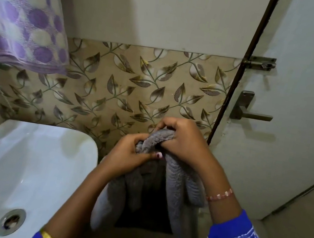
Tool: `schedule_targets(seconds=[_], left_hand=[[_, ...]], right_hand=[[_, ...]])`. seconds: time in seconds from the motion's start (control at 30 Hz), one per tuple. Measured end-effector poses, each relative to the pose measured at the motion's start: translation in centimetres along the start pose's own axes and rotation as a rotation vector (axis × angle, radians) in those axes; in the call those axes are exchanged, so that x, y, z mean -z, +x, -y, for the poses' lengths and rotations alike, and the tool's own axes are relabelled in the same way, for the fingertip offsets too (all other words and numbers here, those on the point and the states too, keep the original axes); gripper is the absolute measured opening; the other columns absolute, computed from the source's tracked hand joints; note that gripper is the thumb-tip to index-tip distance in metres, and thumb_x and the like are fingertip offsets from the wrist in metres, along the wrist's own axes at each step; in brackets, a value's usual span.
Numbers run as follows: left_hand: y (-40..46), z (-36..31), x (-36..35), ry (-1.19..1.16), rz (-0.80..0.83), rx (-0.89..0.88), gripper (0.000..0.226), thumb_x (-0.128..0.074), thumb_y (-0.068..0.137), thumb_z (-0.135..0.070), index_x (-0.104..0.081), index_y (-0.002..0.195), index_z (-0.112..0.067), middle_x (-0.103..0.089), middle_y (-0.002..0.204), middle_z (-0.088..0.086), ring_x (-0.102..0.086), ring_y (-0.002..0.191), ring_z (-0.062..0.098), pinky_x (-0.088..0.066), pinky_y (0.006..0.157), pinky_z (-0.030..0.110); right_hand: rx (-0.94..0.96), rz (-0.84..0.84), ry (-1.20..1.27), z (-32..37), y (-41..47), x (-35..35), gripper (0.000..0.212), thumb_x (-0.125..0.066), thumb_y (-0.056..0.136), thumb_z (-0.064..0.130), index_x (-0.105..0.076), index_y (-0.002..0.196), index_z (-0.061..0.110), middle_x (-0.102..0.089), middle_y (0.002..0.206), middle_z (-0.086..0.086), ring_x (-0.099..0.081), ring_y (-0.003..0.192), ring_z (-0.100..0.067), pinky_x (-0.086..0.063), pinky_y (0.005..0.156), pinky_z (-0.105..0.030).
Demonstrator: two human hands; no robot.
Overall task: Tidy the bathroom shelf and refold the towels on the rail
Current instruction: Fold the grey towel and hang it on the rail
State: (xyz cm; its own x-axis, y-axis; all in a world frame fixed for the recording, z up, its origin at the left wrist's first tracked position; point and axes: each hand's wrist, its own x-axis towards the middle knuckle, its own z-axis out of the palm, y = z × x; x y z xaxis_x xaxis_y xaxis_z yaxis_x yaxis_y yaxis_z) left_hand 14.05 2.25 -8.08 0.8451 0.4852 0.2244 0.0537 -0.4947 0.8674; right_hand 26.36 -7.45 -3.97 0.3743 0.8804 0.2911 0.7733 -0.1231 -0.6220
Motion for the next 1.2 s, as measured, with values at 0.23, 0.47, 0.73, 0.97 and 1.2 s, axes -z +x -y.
schedule_targets(seconds=[0.23, 0.47, 0.73, 0.97, 1.2], left_hand=[[1.1, 0.5, 2.4, 0.002, -0.36, 0.018, 0.025, -0.06, 0.082, 0.001, -0.067, 0.1, -0.015, -0.064, 0.085, -0.012, -0.061, 0.079, -0.004, -0.05, 0.073, 0.013], [1.7, 1.1, 4.1, -0.037, -0.51, 0.068, 0.029, -0.057, 0.083, 0.002, -0.064, 0.1, -0.021, -0.062, 0.082, -0.013, -0.058, 0.081, 0.005, -0.048, 0.075, 0.021], [1.2, 1.6, 3.4, 0.072, -0.465, 0.081, 0.027, -0.07, 0.077, -0.014, -0.066, 0.104, -0.017, -0.068, 0.084, -0.017, -0.063, 0.088, 0.005, -0.048, 0.073, 0.012], [0.9, 2.5, 4.3, 0.33, -0.661, 0.193, 0.066, -0.066, 0.075, -0.048, -0.042, 0.127, -0.016, -0.058, 0.119, 0.012, -0.059, 0.099, 0.026, -0.05, 0.08, 0.036], [0.7, 4.0, 5.8, 0.47, -0.612, 0.429, 0.051, -0.056, 0.082, -0.05, -0.055, 0.073, 0.001, -0.056, 0.067, 0.015, -0.059, 0.076, 0.036, -0.037, 0.059, 0.031]], right_hand=[[-0.18, 0.148, 0.033, -3.7, 0.0, 1.6, 0.023, -0.081, 0.064, 0.03, -0.061, 0.068, 0.018, -0.062, 0.07, -0.003, -0.058, 0.068, -0.018, -0.047, 0.062, -0.033], [-0.324, 0.06, 0.188, -7.5, -1.3, 3.2, 0.02, -0.077, 0.071, 0.019, -0.067, 0.085, 0.009, -0.063, 0.076, -0.002, -0.058, 0.07, -0.013, -0.043, 0.053, -0.009], [-0.459, -0.301, 1.051, -8.3, -2.0, 3.0, 0.034, -0.07, 0.063, 0.021, -0.06, 0.094, 0.012, -0.07, 0.089, -0.007, -0.068, 0.08, -0.018, -0.058, 0.07, -0.027], [-0.554, -0.547, 0.789, -7.5, -0.3, 0.8, 0.021, -0.065, 0.082, 0.032, -0.058, 0.089, 0.014, -0.066, 0.086, -0.008, -0.066, 0.077, -0.02, -0.056, 0.065, -0.028], [-0.525, -0.61, 0.6, -7.0, 0.2, 0.3, 0.024, -0.069, 0.079, 0.033, -0.053, 0.076, 0.015, -0.059, 0.076, -0.009, -0.059, 0.071, -0.023, -0.052, 0.064, -0.033]])
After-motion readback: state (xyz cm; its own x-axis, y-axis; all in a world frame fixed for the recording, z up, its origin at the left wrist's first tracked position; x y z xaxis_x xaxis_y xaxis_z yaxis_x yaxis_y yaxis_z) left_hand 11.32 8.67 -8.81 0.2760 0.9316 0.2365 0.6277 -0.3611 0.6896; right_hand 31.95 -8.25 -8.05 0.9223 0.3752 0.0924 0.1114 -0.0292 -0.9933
